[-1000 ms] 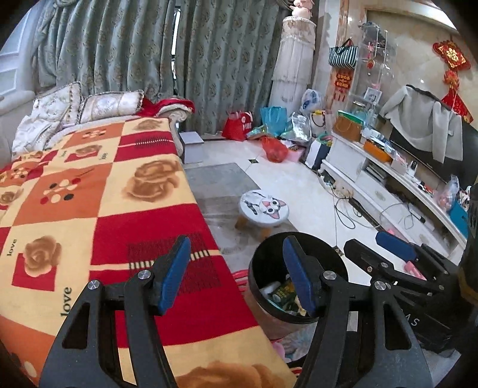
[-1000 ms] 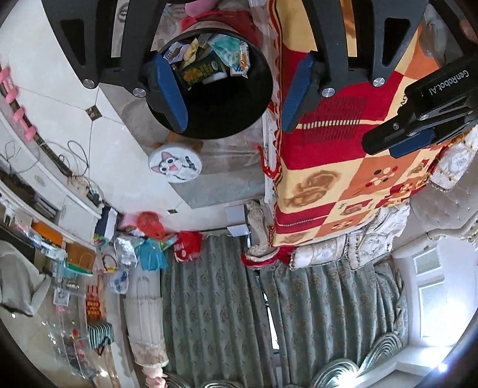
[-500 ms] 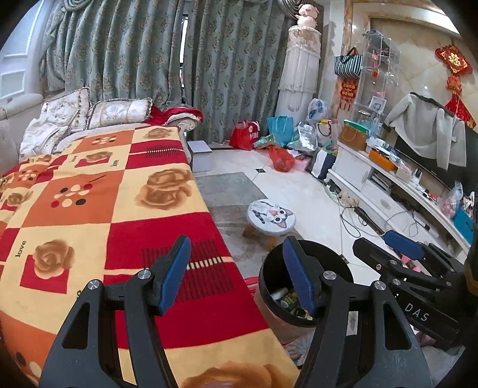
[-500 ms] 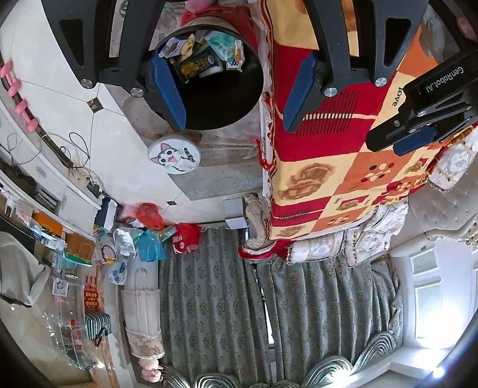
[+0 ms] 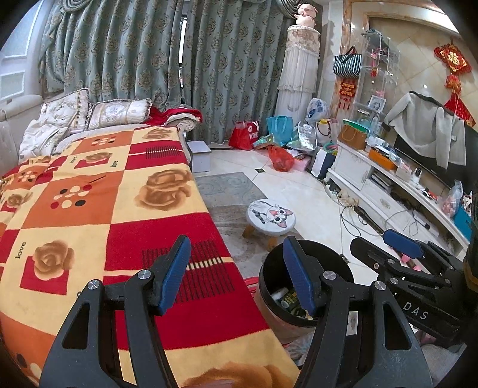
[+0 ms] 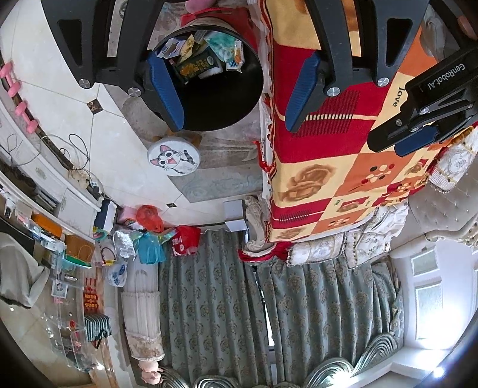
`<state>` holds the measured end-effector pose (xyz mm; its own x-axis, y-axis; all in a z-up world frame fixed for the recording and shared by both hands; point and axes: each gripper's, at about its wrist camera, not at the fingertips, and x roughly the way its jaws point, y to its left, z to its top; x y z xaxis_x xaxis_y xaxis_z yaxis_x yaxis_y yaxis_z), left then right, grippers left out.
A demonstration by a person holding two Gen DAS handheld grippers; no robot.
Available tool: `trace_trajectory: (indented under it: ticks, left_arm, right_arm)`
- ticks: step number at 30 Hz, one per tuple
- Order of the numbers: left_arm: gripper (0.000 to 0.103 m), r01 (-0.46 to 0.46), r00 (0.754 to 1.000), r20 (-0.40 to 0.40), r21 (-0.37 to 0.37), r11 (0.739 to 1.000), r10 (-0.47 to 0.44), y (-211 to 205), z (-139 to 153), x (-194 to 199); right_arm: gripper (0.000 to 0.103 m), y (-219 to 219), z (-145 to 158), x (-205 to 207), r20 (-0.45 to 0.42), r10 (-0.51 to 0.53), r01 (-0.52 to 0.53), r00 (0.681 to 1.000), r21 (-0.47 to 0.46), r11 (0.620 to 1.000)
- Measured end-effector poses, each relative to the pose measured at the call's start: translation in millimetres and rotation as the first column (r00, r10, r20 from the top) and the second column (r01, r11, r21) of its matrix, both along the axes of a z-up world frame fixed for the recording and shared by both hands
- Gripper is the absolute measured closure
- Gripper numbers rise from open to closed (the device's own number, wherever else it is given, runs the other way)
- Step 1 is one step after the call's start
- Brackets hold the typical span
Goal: Collect trash
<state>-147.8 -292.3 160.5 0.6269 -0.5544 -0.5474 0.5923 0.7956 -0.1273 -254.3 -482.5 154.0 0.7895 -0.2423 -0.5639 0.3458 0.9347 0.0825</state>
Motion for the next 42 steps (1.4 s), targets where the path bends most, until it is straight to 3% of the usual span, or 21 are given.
trace_trajectory:
  ticks: [42]
  left_arm:
    - [0.04, 0.018, 1.0, -0.006, 0.011, 1.0, -0.018, -7.0, -4.3, -7.3]
  right_arm:
    - [0.032, -0.6, -6.3, -1.3, -0.013, 0.001, -0.001, 1.0, 0.009, 1.0]
